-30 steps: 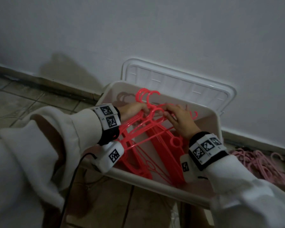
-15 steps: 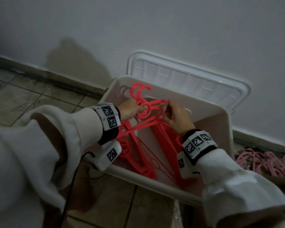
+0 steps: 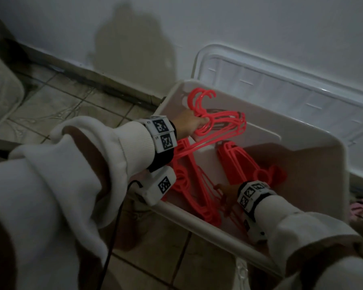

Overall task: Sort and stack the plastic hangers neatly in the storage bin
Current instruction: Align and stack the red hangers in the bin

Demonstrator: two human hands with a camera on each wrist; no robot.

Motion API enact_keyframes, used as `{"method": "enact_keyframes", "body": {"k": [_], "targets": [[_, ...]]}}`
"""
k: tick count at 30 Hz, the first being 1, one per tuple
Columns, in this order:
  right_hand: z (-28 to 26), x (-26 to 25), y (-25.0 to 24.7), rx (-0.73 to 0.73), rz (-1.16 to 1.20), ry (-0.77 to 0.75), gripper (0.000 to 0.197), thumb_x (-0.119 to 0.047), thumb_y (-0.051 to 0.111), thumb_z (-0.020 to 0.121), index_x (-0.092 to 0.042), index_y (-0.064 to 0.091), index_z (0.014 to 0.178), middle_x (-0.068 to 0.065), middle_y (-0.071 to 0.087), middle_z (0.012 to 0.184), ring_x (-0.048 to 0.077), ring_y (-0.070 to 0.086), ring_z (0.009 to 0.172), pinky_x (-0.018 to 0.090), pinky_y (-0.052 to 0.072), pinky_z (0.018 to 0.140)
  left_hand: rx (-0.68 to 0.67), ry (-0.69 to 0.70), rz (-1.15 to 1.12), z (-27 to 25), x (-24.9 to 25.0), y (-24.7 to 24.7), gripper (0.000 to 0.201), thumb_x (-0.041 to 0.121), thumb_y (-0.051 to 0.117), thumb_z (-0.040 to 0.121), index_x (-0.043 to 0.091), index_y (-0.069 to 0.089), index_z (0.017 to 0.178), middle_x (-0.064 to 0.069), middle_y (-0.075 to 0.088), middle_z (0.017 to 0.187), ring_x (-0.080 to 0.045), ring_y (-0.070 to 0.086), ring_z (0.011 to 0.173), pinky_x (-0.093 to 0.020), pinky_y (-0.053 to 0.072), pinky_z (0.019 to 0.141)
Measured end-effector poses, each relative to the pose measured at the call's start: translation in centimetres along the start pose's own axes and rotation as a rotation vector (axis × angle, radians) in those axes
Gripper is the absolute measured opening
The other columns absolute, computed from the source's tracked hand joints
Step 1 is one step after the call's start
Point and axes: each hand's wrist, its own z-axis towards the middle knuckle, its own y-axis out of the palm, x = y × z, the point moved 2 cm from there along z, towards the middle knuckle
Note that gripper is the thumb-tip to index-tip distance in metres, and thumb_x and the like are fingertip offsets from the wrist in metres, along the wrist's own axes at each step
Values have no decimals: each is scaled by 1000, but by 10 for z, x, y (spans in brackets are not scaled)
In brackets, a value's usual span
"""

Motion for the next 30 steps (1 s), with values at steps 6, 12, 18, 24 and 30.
{"method": "enact_keyframes", "body": {"k": [6, 12, 18, 24, 30], "targets": [[-4, -2, -9, 37, 135, -54, 60, -10, 63, 86, -8, 34, 138, 18, 53, 127, 13, 49, 84, 17, 42, 53, -18, -13, 57, 1, -8, -1, 33, 12, 44, 97, -6, 49, 124, -20, 56, 113, -11, 52, 49, -7, 32, 31], [-22, 7, -29, 212, 421, -113, 57, 12, 45, 88, -5, 31, 140, 15, 55, 109, 24, 52, 91, 28, 47, 60, 20, 17, 24, 8, 3, -11, 12, 9, 45, 97, 0, 52, 102, -10, 51, 77, -10, 54, 35, -15, 41, 33], [-69, 13, -53, 459, 580, -277, 12, 8, 47, 91, 0, 55, 96, 6, 66, 73, -7, 56, 45, 4, 39, 44, 54, 74, 10, 2, 16, -19, 6, 6, 42, 97, 1, 44, 100, -8, 45, 71, -4, 51, 28, -9, 32, 28], [-109, 25, -61, 739, 449, -268, 21, 0, 47, 93, -19, 55, 88, 9, 60, 82, -11, 50, 43, 9, 37, 51, 52, 121, 107, 0, 11, -19, 32, 9, 47, 96, -2, 47, 126, -17, 54, 96, -2, 54, 32, -10, 37, 32], [-146, 18, -64, 1032, 310, -368, 22, -18, 54, 93, -12, 65, 111, 3, 65, 82, 11, 59, 75, 31, 46, 79, 14, 174, 194, -5, 16, -7, 34, 14, 59, 90, -6, 55, 118, -14, 62, 106, -25, 63, 82, -14, 52, 60]]}}
